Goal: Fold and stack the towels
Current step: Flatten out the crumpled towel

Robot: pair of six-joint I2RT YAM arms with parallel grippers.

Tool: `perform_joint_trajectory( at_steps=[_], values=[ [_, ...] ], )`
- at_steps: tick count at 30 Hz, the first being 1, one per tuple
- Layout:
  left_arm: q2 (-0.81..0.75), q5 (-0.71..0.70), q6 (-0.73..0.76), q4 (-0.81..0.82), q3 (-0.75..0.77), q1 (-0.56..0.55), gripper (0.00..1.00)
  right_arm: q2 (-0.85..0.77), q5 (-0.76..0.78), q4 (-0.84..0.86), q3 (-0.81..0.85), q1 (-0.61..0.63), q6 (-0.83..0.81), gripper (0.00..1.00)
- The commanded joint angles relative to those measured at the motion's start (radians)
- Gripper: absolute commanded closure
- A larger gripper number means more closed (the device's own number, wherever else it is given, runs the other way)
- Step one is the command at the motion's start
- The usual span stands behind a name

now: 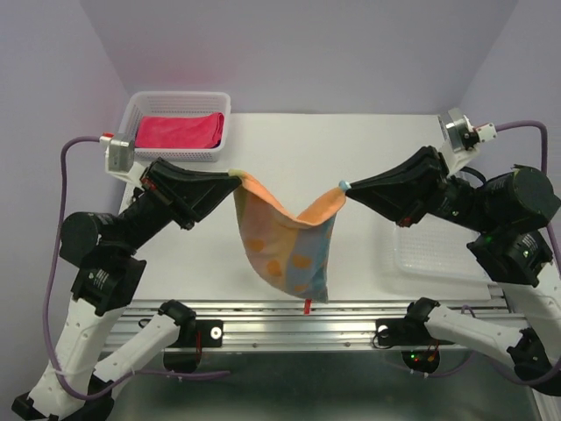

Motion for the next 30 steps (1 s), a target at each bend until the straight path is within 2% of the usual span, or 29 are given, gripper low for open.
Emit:
perform_joint_trajectory(
  at_steps=[1, 2, 5, 7, 8, 13, 14, 16, 17, 19, 23, 28, 30],
  values=[
    [0.068, -0.021, 0.066, 0.028, 0.019, -0.006, 1.00, 0.053, 0.121, -0.016, 0.062, 0.005, -0.077, 0.99],
    [0.083, -0.044, 0.100, 0.018, 0.017, -0.006, 1.00, 0.063, 0.157, -0.025, 0.065, 0.005, -0.087, 0.99],
    [0.155, -0.226, 0.167, -0.050, 0.014, -0.004, 1.00, 0.133, 0.382, -0.044, 0.068, 0.005, -0.167, 0.99],
    [0.250, -0.260, 0.189, -0.055, 0.019, 0.012, 1.00, 0.162, 0.473, -0.042, 0.062, 0.005, -0.201, 0.99],
    [0.286, -0.242, 0.195, -0.037, 0.022, 0.028, 1.00, 0.176, 0.556, -0.030, 0.052, 0.005, -0.237, 0.99],
    [0.506, -0.129, 0.149, 0.058, 0.026, 0.178, 1.00, 0.270, 0.724, 0.054, -0.003, -0.016, -0.336, 0.99],
    [0.574, -0.115, 0.146, 0.080, 0.023, 0.198, 1.00, 0.314, 0.725, 0.070, -0.011, -0.033, -0.342, 0.99],
    [0.669, -0.087, 0.131, 0.159, 0.017, 0.239, 1.00, 0.366, 0.631, 0.105, -0.019, -0.138, -0.325, 0.99],
    [0.703, -0.066, 0.131, 0.201, 0.022, 0.255, 1.00, 0.435, 0.537, 0.141, -0.022, -0.232, -0.307, 0.99],
    [0.779, -0.055, 0.135, 0.209, 0.075, 0.269, 1.00, 0.510, 0.416, 0.185, -0.027, -0.304, -0.272, 0.99],
    [1.031, -0.052, 0.192, 0.215, 0.219, 0.287, 1.00, 0.696, 0.334, 0.307, 0.016, -0.373, -0.296, 0.99],
    [1.311, -0.041, 0.207, 0.198, 0.435, 0.319, 1.00, 0.952, 0.253, 0.366, 0.125, -0.455, -0.272, 0.99],
    [1.367, -0.029, 0.201, 0.193, 0.506, 0.327, 1.00, 1.047, 0.213, 0.370, 0.194, -0.487, -0.265, 0.99]
  ],
)
